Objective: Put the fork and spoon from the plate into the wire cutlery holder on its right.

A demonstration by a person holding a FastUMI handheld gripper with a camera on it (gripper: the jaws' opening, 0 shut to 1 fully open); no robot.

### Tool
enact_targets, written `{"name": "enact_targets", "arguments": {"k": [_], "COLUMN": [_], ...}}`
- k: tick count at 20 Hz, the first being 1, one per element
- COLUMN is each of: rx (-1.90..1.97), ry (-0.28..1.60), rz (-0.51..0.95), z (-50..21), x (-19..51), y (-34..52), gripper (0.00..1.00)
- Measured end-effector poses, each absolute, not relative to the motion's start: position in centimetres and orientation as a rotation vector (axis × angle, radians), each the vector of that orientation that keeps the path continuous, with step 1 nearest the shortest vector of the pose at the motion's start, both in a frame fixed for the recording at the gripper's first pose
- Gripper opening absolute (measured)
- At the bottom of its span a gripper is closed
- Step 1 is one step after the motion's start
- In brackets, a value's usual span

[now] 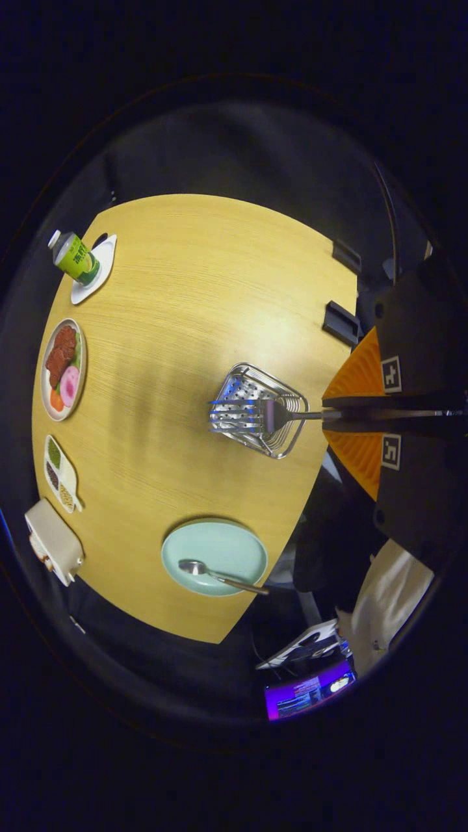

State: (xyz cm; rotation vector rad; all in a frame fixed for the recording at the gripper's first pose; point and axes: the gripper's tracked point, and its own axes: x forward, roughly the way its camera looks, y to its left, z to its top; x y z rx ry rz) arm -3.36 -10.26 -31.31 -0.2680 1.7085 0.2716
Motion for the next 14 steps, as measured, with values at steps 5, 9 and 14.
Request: {"name": "enact_targets", "arguments": {"k": [5,9,14], "rx": [-0.437,-0.508,-0.501], "ry": [1.869,1.971,2.045], "rz": [0.368,0.372,0.315], "z": [-33.5,-35.0,-36.7], "x": [-4.5,-4.4,-3.6], "y": [-10.6,-11.1,-11.7], "gripper": [0.08,0.08,0.08]}}
